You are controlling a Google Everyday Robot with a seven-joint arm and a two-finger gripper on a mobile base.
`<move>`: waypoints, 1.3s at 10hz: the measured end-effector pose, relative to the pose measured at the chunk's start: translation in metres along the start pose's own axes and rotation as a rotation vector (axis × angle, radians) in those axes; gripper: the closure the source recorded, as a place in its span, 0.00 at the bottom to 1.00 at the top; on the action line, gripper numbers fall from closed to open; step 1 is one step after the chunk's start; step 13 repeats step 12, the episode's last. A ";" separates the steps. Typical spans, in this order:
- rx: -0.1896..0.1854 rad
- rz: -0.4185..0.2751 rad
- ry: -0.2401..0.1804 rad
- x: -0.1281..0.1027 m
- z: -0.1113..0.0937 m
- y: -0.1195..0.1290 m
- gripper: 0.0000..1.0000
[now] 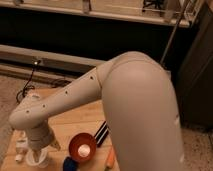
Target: Pick up the ceramic cup
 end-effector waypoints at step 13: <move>-0.099 0.316 -0.144 -0.110 -0.091 -0.108 1.00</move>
